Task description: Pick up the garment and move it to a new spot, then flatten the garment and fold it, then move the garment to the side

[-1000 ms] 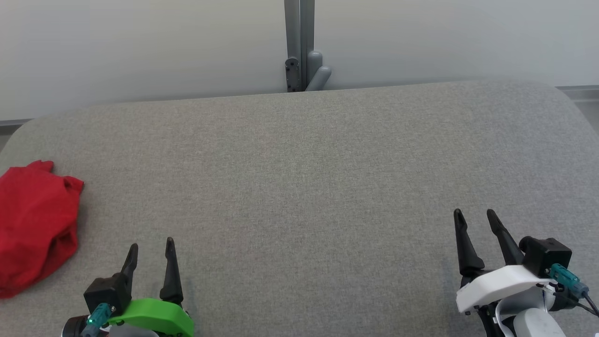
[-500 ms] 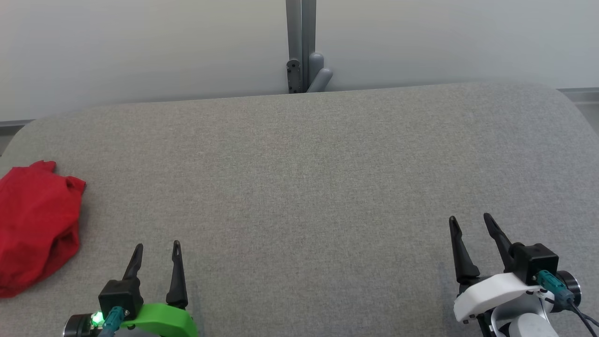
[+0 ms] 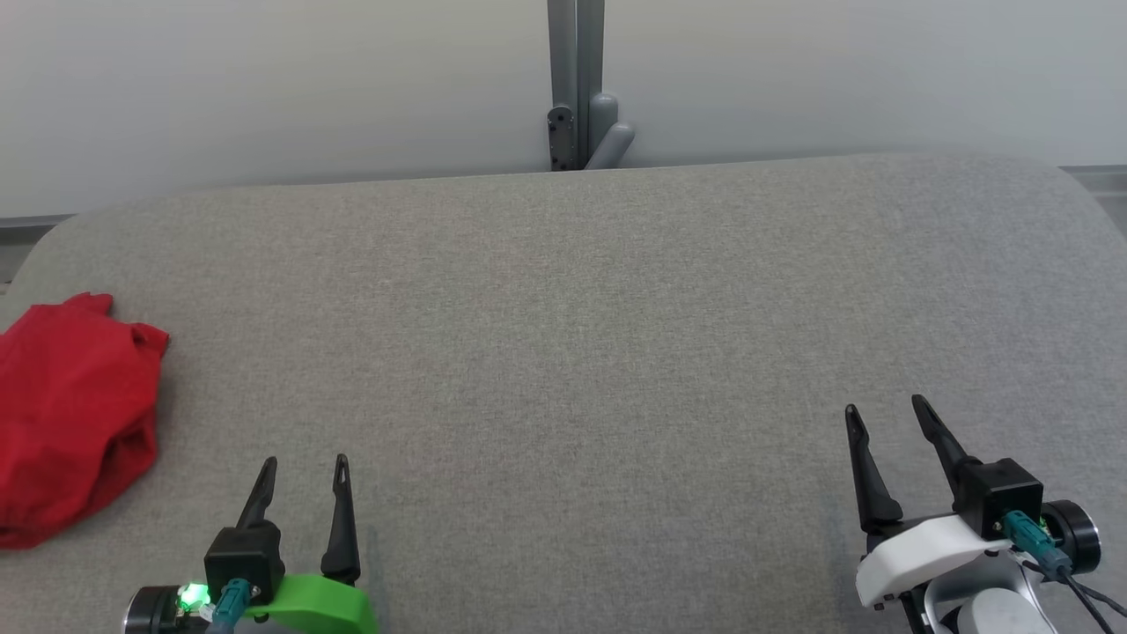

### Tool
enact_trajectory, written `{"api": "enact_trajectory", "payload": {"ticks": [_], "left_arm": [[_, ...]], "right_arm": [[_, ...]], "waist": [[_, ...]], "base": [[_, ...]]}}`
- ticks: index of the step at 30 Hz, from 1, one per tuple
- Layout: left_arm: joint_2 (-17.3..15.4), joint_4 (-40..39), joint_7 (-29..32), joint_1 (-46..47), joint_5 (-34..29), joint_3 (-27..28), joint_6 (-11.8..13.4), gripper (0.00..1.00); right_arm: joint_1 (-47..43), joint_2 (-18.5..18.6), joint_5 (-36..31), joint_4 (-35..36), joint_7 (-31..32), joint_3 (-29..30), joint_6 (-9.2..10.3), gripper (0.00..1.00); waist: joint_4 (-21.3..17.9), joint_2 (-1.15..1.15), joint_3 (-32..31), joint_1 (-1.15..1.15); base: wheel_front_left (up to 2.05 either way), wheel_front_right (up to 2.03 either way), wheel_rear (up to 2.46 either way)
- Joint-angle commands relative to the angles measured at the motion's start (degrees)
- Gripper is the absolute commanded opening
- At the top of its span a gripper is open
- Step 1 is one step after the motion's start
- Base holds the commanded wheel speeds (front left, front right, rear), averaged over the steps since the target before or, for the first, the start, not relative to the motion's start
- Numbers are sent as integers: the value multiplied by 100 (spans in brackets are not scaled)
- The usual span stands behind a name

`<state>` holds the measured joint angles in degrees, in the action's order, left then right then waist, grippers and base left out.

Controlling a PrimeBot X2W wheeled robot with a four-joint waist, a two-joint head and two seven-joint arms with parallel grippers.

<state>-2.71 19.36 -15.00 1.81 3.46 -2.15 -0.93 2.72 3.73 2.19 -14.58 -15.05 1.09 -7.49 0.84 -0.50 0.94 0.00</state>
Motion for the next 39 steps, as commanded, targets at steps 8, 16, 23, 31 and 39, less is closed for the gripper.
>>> {"api": "enact_trajectory", "payload": {"ticks": [8, 16, 23, 31, 39], "left_arm": [[-33, 31, -24, -4, 98, 8, 90, 100], [-32, 69, -24, -26, 270, 103, 110, 100], [-29, 156, -24, -114, 270, 222, 151, 100], [-24, 3, -24, -254, 485, 554, 313, 100], [-26, -84, -24, -357, 818, 592, 388, 100]], "right_arm": [[-65, 14, -29, 62, -19, -77, 1, 100], [53, 151, 3, 76, -20, -412, 1, 100], [88, 202, 41, 2, -20, -548, 1, 100], [354, 253, 110, -207, -19, -859, 2, 100], [656, 393, 132, -387, -19, -1112, 2, 100]], "waist": [[455, 50, 52, 0], [1507, 50, 217, 0], [2466, 50, 263, 0], [3052, 50, 420, 0], [3091, 50, 584, 0]], "base": [[0, 0, 0], [0, 0, 0], [0, 0, 0], [0, 0, 0], [0, 0, 0]]}}
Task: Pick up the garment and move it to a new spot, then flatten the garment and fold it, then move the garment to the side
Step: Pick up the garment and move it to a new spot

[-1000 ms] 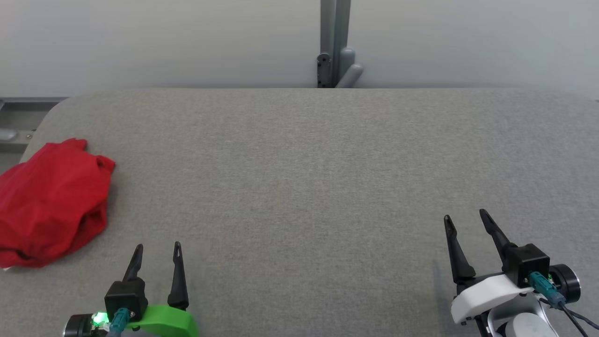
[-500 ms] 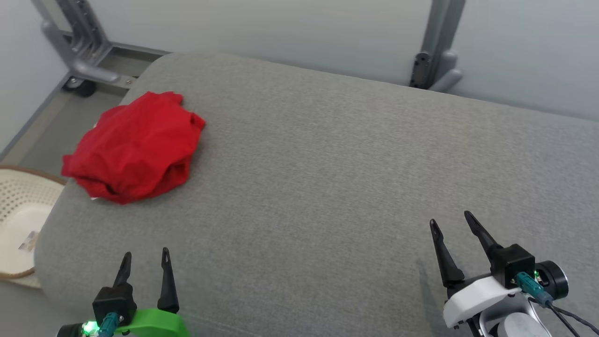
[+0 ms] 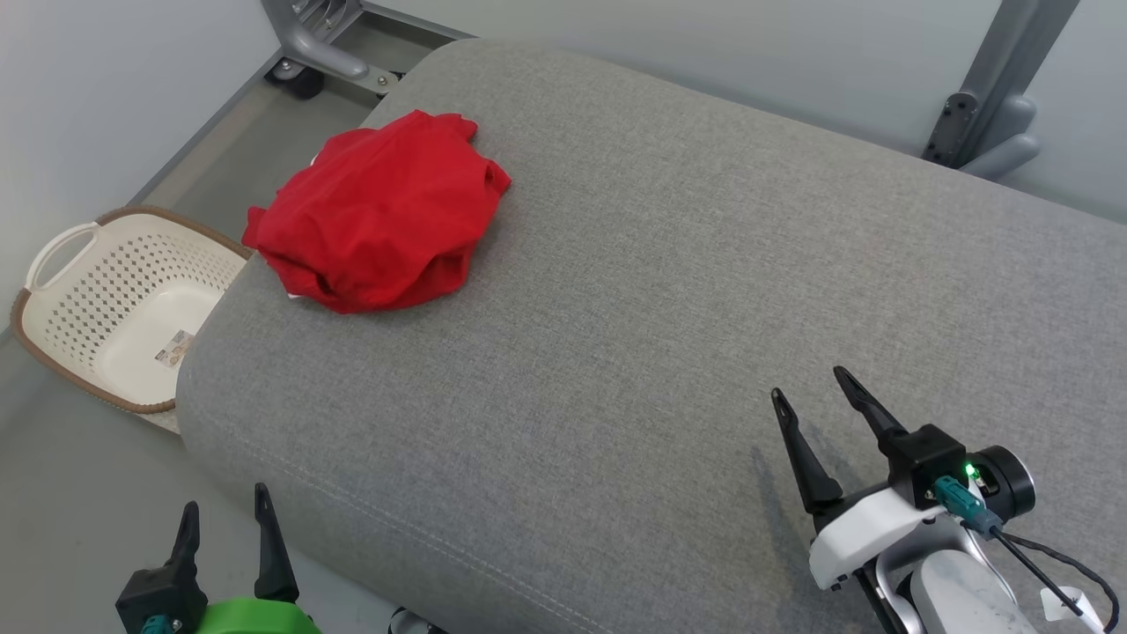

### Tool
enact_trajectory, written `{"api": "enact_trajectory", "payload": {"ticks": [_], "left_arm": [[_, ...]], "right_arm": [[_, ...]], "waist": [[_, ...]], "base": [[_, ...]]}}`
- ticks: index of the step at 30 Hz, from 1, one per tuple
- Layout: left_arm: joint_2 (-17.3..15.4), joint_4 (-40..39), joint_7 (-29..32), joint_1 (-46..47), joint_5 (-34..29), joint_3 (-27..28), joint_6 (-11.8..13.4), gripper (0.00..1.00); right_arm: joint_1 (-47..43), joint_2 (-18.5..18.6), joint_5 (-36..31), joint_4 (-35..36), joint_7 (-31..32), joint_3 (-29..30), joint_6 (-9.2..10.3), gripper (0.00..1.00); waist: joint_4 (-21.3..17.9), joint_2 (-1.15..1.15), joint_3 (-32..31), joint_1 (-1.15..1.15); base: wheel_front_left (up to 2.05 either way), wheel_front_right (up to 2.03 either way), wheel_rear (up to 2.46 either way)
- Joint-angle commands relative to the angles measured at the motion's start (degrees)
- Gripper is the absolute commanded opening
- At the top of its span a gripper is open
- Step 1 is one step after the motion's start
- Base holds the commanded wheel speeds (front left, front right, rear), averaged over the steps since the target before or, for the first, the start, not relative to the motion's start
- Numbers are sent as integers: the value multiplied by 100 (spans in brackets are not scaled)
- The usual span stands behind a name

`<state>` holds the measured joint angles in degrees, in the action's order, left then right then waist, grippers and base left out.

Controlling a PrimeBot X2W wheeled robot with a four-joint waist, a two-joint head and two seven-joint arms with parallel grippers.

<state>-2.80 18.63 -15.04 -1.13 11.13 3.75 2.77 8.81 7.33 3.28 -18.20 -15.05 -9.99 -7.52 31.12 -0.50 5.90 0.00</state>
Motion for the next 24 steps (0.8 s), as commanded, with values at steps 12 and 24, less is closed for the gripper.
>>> {"api": "enact_trajectory", "payload": {"ticks": [12, 24], "left_arm": [[-22, 559, -21, 881, 14, -58, -421, 100], [-551, 1849, -12, 2999, -146, 329, -891, 100]], "right_arm": [[-185, 229, -56, 221, -20, 279, 5, 100], [204, 729, 33, 604, -19, 35, 5, 100]], "waist": [[-62, 50, 338, 0], [-952, 50, 1125, 0]], "base": [[0, 0, 0], [0, 0, 0]]}}
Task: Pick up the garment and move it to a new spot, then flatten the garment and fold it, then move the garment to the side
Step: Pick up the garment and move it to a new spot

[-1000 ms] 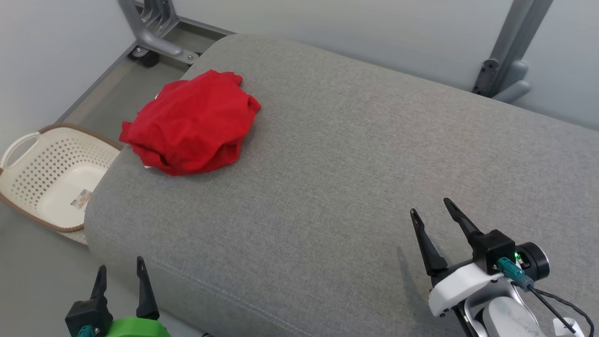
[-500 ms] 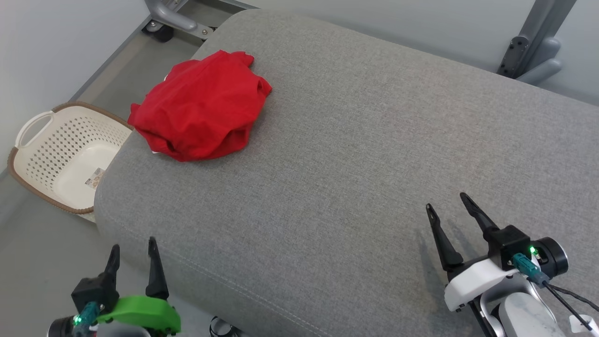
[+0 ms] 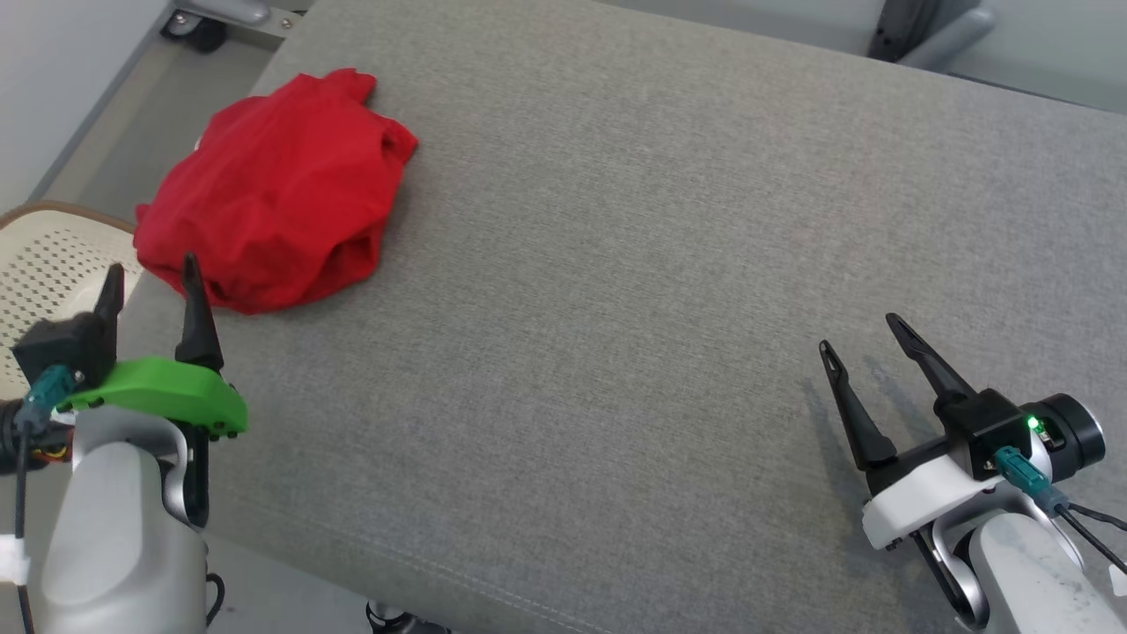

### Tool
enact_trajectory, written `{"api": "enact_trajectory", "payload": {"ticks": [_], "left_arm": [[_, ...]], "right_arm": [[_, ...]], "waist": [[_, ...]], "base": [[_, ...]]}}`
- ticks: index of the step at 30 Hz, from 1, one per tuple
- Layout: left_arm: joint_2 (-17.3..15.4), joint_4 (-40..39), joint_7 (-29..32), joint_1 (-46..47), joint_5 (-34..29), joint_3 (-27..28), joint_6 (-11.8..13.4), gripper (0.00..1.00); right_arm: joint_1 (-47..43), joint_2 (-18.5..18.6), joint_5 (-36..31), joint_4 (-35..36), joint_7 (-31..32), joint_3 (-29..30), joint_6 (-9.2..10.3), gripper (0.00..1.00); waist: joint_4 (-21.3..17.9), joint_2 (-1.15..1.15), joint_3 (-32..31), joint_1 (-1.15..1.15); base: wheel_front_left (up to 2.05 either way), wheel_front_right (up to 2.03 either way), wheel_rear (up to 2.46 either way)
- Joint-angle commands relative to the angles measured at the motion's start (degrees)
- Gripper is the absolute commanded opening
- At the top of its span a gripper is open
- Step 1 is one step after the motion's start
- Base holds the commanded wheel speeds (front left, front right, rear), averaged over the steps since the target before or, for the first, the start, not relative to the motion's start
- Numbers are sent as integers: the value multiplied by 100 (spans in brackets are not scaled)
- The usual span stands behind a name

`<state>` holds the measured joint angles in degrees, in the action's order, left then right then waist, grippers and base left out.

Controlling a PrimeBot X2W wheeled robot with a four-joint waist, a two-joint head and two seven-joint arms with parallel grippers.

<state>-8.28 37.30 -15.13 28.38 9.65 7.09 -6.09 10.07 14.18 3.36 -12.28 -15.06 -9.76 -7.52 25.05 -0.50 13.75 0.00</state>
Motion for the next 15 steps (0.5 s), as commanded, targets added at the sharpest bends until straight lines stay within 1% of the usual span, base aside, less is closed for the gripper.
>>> {"api": "enact_trajectory", "payload": {"ticks": [1, 8, 13, 15], "left_arm": [[-44, 122, -2, 189, 12, -14, -40, 100], [-592, 1285, -2, 989, -68, -65, -88, 100], [-818, 2049, 40, 1364, -227, -156, 141, 100], [-859, 2414, 241, 1523, -235, -173, 214, 100]], "right_arm": [[86, 71, 36, 27, -19, 19, 6, 100], [91, 188, 112, 56, -18, 25, 6, 100], [138, 219, 99, 32, -19, -1, 6, 100], [167, 197, 106, 19, -19, 2, 6, 100]], "waist": [[-400, 50, 378, 0], [-717, 50, 586, 0], [-868, 50, 708, 0], [-924, 50, 741, 0]], "base": [[0, 0, 0], [0, 0, 0], [0, 0, 0], [0, 0, 0]]}}
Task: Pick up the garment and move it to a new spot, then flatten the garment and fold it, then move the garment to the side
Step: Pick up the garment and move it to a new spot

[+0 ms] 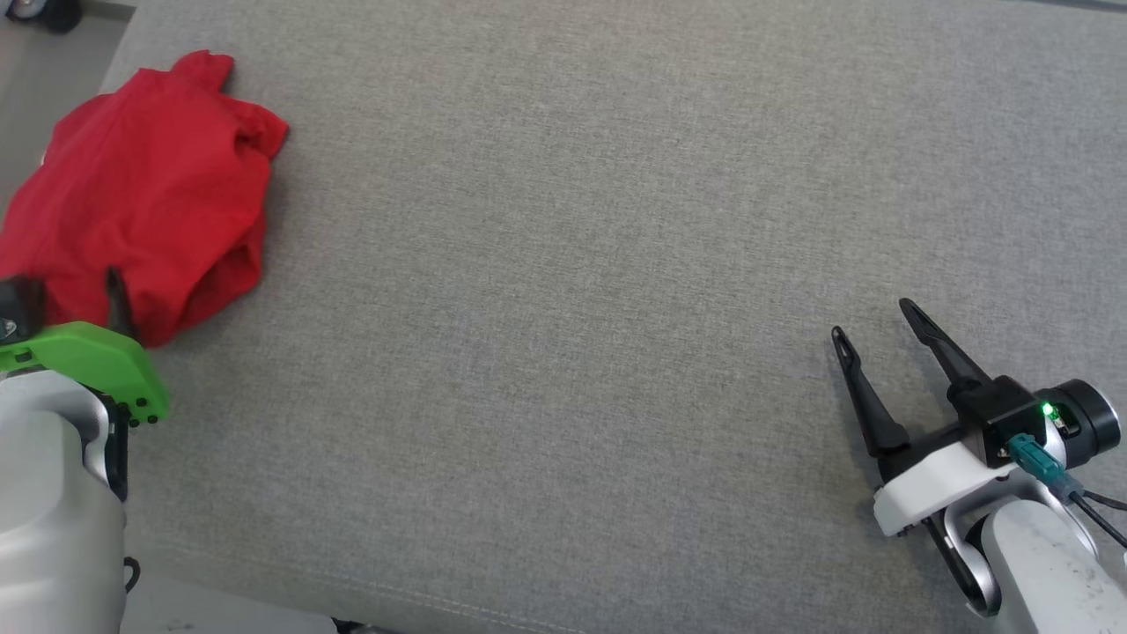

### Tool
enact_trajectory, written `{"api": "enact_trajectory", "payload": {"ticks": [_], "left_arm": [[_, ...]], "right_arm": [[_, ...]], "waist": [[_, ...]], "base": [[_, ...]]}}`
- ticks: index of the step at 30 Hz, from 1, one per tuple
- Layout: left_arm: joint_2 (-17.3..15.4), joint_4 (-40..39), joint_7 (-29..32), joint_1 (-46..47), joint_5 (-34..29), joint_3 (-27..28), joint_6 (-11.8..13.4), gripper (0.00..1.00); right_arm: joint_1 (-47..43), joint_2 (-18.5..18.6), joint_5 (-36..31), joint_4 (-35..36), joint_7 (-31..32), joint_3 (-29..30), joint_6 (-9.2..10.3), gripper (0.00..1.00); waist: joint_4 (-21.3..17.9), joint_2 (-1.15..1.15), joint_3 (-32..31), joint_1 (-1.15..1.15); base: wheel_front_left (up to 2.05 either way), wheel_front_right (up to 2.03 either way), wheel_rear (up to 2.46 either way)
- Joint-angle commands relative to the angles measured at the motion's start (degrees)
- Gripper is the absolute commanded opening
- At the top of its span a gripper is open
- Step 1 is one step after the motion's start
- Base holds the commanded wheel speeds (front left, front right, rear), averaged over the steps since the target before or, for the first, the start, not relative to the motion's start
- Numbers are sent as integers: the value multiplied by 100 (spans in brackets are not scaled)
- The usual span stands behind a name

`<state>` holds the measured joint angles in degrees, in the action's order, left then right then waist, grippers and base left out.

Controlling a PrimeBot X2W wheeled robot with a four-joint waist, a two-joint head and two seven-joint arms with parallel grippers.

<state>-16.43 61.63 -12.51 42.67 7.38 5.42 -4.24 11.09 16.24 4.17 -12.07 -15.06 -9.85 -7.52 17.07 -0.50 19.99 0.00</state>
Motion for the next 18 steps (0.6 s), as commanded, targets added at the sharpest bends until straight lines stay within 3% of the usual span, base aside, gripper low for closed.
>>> {"api": "enact_trajectory", "payload": {"ticks": [1, 3, 4, 5, 6, 14, 18], "left_arm": [[-53, 113, 11, 164, 20, 20, 95, 100], [-67, 351, 59, 241, 35, 27, 177, 100], [-69, 441, 41, 284, 78, 50, 176, 71], [-74, 523, 58, 318, 91, 50, 151, 27], [-80, 603, 50, 361, 135, 72, 153, 0], [-240, 650, -195, 471, 30, -75, 160, 0], [-330, 63, -272, 601, -64, -183, 57, 0]], "right_arm": [[83, -17, 46, -9, -19, 17, 6, 100], [120, -20, 54, -8, -19, 5, 6, 100], [118, -31, 63, -15, -19, 9, 6, 100], [119, -35, 75, -23, -18, 15, 6, 100], [124, -37, 88, -33, -19, 26, 6, 100], [54, -255, 145, -98, -19, 78, 6, 100], [-32, -472, 192, -179, -19, 97, 5, 100]], "waist": [[-153, 50, 140, 0], [-196, 50, 179, 0], [-212, 50, 192, 0], [-227, 50, 203, 0], [-237, 50, 208, 0], [-294, 50, -79, 0], [-306, 50, -385, 0]], "base": [[0, 0, 0], [0, 0, 0], [0, 0, 0], [0, 0, 0], [0, 0, 0], [0, 0, 0], [0, 0, 0]]}}
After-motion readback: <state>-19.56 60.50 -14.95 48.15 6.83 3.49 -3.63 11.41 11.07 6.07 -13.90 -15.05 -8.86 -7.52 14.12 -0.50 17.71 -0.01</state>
